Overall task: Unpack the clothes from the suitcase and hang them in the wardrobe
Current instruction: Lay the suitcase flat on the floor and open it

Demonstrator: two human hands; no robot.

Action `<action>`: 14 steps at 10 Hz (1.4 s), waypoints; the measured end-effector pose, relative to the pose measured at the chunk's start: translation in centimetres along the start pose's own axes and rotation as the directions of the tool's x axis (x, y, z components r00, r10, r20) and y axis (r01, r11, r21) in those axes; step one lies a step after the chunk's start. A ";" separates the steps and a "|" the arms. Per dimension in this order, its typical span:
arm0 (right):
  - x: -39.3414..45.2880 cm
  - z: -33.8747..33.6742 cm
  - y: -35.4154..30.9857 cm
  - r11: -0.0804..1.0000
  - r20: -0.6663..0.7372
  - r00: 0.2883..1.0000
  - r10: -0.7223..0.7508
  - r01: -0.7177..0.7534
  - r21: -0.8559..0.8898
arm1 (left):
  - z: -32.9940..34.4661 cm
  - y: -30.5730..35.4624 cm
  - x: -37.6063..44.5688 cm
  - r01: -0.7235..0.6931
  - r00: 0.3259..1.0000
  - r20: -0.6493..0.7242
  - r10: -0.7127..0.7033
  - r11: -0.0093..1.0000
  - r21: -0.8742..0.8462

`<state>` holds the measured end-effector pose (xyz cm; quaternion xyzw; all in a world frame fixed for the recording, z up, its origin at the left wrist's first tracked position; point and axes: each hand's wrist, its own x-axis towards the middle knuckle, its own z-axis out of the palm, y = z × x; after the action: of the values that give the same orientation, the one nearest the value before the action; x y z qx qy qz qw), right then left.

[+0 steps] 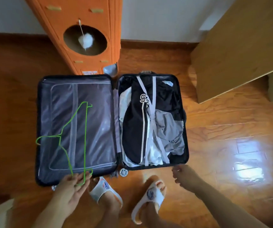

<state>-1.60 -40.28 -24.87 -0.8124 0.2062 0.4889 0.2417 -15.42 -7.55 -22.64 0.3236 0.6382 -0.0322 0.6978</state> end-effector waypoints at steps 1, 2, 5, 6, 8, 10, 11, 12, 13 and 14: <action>7.6 1.1 -3.7 0.983 -0.044 0.996 -0.077 0.068 -0.173 | -0.7 -2.7 9.2 0.024 1.000 0.004 -0.024 1.000 -0.004; 13.9 1.6 -7.3 0.952 -0.066 0.986 -0.152 0.128 -0.278 | -0.6 -5.2 17.2 0.051 0.993 -0.113 -0.043 0.997 0.063; 31.0 2.8 -12.0 0.929 -0.313 0.904 -0.291 0.189 -0.317 | 1.7 -12.5 30.4 0.125 0.872 -0.442 0.211 0.776 0.618; 33.9 3.2 -13.2 0.953 -0.357 0.897 -0.260 0.180 -0.243 | 6.8 -12.6 27.1 -0.104 0.936 -0.180 0.302 0.727 0.679; 35.5 3.2 -13.0 0.959 -0.321 0.943 -0.086 0.166 0.229 | 18.4 -10.4 24.4 -0.396 0.918 0.290 0.271 0.650 0.648; 31.1 0.4 -10.1 0.791 -0.081 0.971 -0.224 0.230 0.567 | 30.4 -7.7 24.6 -0.565 0.810 0.543 0.221 0.542 0.623; 30.9 -0.7 -9.5 0.718 -0.047 0.944 -0.327 0.280 0.637 | 34.7 -7.2 25.7 -0.596 0.762 0.646 0.044 0.436 0.674; 31.4 -1.4 -9.3 0.683 -0.057 0.931 -0.359 0.304 0.664 | 37.1 -7.2 26.7 -0.610 0.756 0.654 0.022 0.385 0.692; 32.0 -1.5 -9.3 0.659 -0.110 0.932 -0.344 0.323 0.679 | 37.6 -7.5 27.8 -0.569 0.791 0.609 0.059 0.437 0.696; 32.6 -1.2 -9.3 0.603 -0.153 0.945 -0.289 0.304 0.738 | 37.8 -6.9 28.0 -0.478 0.833 0.552 0.032 0.542 0.691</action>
<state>18.82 -36.80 -51.79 -0.6656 0.2546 0.3051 0.6317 19.45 -21.33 -51.88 0.6783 0.3030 -0.2907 0.6029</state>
